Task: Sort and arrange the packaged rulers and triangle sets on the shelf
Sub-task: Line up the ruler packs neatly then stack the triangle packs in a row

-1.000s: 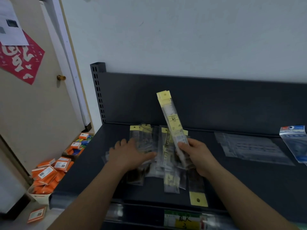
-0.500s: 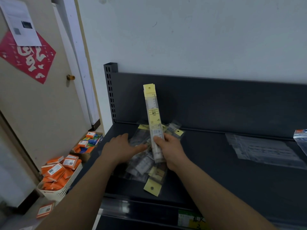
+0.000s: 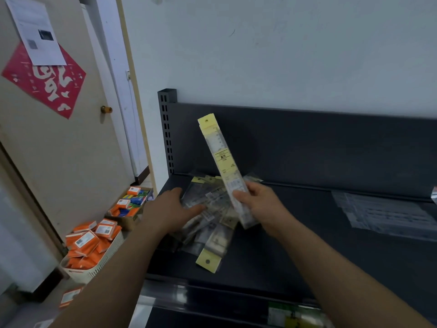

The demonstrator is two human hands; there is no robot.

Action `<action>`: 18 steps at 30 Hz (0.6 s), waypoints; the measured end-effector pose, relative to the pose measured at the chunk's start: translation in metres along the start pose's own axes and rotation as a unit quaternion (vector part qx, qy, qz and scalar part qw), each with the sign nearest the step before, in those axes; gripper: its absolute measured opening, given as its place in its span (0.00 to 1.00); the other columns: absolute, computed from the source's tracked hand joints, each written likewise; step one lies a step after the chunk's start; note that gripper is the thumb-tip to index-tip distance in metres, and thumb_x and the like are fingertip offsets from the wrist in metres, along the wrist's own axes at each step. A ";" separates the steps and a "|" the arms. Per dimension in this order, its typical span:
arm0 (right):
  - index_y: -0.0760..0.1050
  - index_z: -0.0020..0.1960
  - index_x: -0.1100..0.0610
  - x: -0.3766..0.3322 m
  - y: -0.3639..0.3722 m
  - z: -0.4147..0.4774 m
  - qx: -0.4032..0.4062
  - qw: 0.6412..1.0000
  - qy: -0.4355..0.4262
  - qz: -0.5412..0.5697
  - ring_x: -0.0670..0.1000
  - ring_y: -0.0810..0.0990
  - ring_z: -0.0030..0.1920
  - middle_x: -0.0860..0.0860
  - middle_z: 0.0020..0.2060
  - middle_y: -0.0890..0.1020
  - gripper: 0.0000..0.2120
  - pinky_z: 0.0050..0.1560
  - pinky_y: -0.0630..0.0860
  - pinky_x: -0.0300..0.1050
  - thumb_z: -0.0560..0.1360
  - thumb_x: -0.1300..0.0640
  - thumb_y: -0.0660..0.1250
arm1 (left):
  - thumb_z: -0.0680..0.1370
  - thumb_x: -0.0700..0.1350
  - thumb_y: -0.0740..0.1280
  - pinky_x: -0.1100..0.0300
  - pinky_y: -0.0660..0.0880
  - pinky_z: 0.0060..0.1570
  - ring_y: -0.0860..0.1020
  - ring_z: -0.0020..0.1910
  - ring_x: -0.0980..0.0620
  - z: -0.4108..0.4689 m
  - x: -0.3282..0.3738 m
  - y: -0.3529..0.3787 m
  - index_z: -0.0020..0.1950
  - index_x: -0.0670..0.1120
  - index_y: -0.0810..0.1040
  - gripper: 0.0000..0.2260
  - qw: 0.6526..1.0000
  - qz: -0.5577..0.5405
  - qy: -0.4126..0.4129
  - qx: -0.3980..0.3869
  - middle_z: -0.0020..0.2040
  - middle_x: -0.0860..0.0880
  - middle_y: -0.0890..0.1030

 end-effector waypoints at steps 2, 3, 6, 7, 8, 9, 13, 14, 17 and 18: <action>0.77 0.63 0.54 -0.012 -0.026 -0.014 -0.008 0.994 -0.031 -0.100 0.48 0.82 0.46 0.51 0.50 0.83 0.14 0.44 0.79 0.39 0.77 0.58 0.67 | 0.70 0.73 0.59 0.47 0.71 0.63 0.74 0.63 0.47 -0.004 0.004 -0.006 0.71 0.49 0.66 0.38 1.000 0.025 0.003 0.008 0.67 0.47 0.74; 0.78 0.61 0.53 -0.018 -0.039 -0.022 -0.011 0.984 -0.051 -0.169 0.46 0.81 0.43 0.51 0.48 0.84 0.13 0.40 0.76 0.34 0.77 0.58 0.67 | 0.71 0.72 0.59 0.46 0.68 0.66 0.72 0.65 0.46 -0.006 0.008 -0.011 0.73 0.48 0.64 0.39 0.999 0.036 0.011 0.027 0.69 0.47 0.72; 0.80 0.54 0.47 -0.031 -0.078 -0.049 -0.017 0.934 -0.113 -0.339 0.48 0.81 0.42 0.50 0.45 0.84 0.09 0.41 0.75 0.35 0.76 0.58 0.68 | 0.72 0.71 0.59 0.47 0.64 0.70 0.65 0.71 0.45 -0.020 0.032 -0.033 0.77 0.46 0.56 0.42 0.986 0.003 0.077 0.146 0.75 0.45 0.64; 0.79 0.53 0.44 -0.030 -0.089 -0.056 -0.018 0.919 -0.117 -0.377 0.46 0.81 0.44 0.47 0.46 0.83 0.10 0.45 0.75 0.35 0.76 0.58 0.68 | 0.72 0.70 0.60 0.47 0.63 0.71 0.63 0.73 0.45 -0.027 0.046 -0.037 0.77 0.46 0.54 0.42 0.975 -0.027 0.121 0.184 0.76 0.45 0.61; 0.77 0.54 0.42 -0.027 -0.098 -0.063 -0.022 0.903 -0.114 -0.414 0.42 0.80 0.46 0.44 0.47 0.83 0.12 0.48 0.74 0.33 0.76 0.57 0.68 | 0.71 0.70 0.60 0.47 0.61 0.72 0.61 0.74 0.46 -0.037 0.064 -0.039 0.78 0.47 0.54 0.43 0.962 -0.039 0.174 0.206 0.76 0.46 0.60; 0.75 0.56 0.41 -0.023 -0.103 -0.067 -0.024 0.883 -0.109 -0.457 0.38 0.78 0.48 0.41 0.49 0.82 0.13 0.53 0.71 0.29 0.76 0.56 0.68 | 0.70 0.70 0.60 0.47 0.58 0.73 0.58 0.75 0.47 -0.045 0.084 -0.036 0.78 0.49 0.54 0.42 0.950 -0.029 0.227 0.212 0.76 0.47 0.59; 0.75 0.64 0.45 0.004 -0.111 -0.079 -0.020 0.801 -0.085 -0.593 0.45 0.75 0.61 0.41 0.58 0.80 0.16 0.71 0.54 0.39 0.77 0.50 0.67 | 0.74 0.63 0.64 0.53 0.56 0.70 0.65 0.70 0.52 -0.058 0.146 0.020 0.72 0.57 0.65 0.28 0.937 0.083 0.337 0.048 0.70 0.55 0.69; 0.74 0.65 0.46 0.011 -0.117 -0.081 0.001 0.811 -0.077 -0.580 0.46 0.75 0.61 0.42 0.58 0.79 0.18 0.69 0.58 0.40 0.75 0.49 0.69 | 0.75 0.60 0.65 0.56 0.61 0.64 0.71 0.64 0.52 -0.058 0.150 0.032 0.67 0.57 0.71 0.21 0.936 0.097 0.339 0.008 0.64 0.55 0.75; 0.75 0.63 0.47 0.031 -0.153 -0.089 0.123 0.898 -0.043 -0.421 0.44 0.76 0.57 0.42 0.56 0.78 0.23 0.57 0.72 0.38 0.70 0.48 0.75 | 0.77 0.57 0.65 0.58 0.71 0.50 0.77 0.53 0.52 -0.051 0.150 0.036 0.56 0.56 0.77 0.11 0.943 0.089 0.321 0.021 0.54 0.54 0.80; 0.76 0.62 0.48 0.037 -0.163 -0.092 0.156 0.918 -0.039 -0.362 0.43 0.76 0.56 0.42 0.54 0.78 0.22 0.54 0.71 0.37 0.69 0.50 0.75 | 0.76 0.58 0.65 0.58 0.72 0.49 0.78 0.52 0.52 -0.047 0.147 0.033 0.55 0.56 0.77 0.11 0.947 0.084 0.308 0.030 0.53 0.55 0.80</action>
Point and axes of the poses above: each hand's wrist, its own z-axis towards the middle knuckle, its own y-axis out of the palm, x = y × z, the point moved 8 cm from there along z, towards the middle knuckle
